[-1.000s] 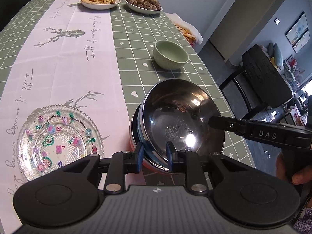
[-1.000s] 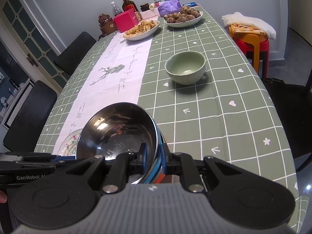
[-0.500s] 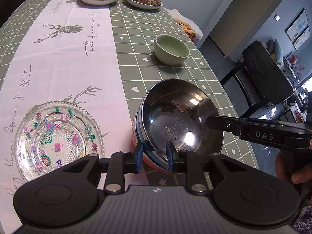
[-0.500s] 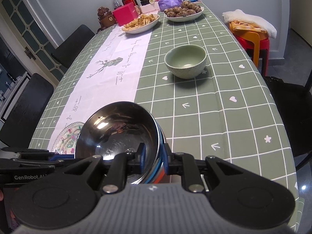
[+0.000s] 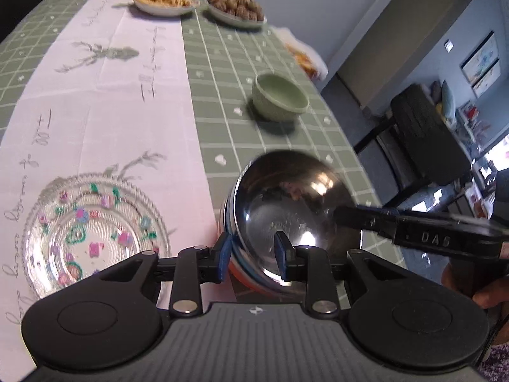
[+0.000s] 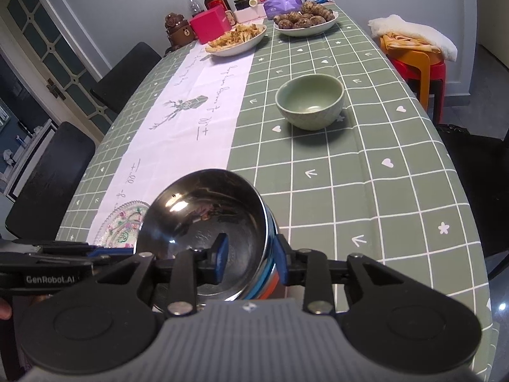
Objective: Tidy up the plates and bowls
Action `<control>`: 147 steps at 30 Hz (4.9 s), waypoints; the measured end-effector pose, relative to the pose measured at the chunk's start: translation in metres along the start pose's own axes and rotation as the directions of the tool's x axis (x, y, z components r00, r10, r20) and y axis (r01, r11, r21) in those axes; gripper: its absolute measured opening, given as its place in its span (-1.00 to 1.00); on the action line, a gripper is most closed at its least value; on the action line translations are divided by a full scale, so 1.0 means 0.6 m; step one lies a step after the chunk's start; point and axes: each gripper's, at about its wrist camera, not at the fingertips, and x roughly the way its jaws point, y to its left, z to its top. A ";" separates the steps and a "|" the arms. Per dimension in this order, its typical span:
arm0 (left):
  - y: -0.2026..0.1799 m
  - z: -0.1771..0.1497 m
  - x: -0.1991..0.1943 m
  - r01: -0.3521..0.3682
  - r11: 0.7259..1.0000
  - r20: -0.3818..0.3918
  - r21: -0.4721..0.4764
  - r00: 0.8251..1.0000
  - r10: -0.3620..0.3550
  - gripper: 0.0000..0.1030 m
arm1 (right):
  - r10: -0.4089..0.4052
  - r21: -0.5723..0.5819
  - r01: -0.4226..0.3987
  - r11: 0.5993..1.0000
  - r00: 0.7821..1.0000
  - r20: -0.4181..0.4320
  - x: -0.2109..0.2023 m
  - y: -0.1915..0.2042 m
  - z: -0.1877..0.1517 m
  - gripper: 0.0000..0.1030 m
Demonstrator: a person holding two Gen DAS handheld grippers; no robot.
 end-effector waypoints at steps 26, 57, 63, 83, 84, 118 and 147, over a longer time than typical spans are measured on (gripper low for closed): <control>0.022 0.035 -0.010 0.007 1.000 0.142 0.011 0.990 -0.009 -0.58 | -0.001 0.066 -0.004 0.998 0.997 0.082 -0.015 -0.022 0.017 -0.40; -0.076 0.249 0.168 -0.100 0.934 0.037 0.342 0.995 0.093 -0.41 | -0.155 0.165 0.141 0.976 0.985 0.071 0.117 -0.118 0.224 -0.39; -0.052 0.276 0.226 -0.091 0.957 0.000 0.276 0.995 0.095 -0.41 | -0.128 0.223 0.115 0.968 0.991 0.041 0.159 -0.146 0.238 -0.40; -0.022 0.298 0.335 -0.059 0.987 -0.054 0.150 0.996 0.068 -0.42 | -0.076 0.318 0.073 0.945 0.997 -0.004 0.216 -0.196 0.245 -0.58; -0.023 0.299 0.336 -0.058 0.987 -0.056 0.149 0.996 0.067 -0.45 | -0.073 0.324 0.070 0.944 0.997 -0.005 0.217 -0.197 0.244 -0.58; -0.060 0.273 0.244 -0.189 0.965 0.009 0.181 0.982 0.191 -0.84 | -0.029 0.346 0.025 0.938 1.000 0.006 0.179 -0.148 0.230 -0.80; -0.113 0.110 -0.031 -0.212 0.964 0.085 0.160 0.976 0.200 -0.82 | 0.061 0.168 -0.070 0.983 0.997 0.056 -0.065 0.019 0.094 -0.79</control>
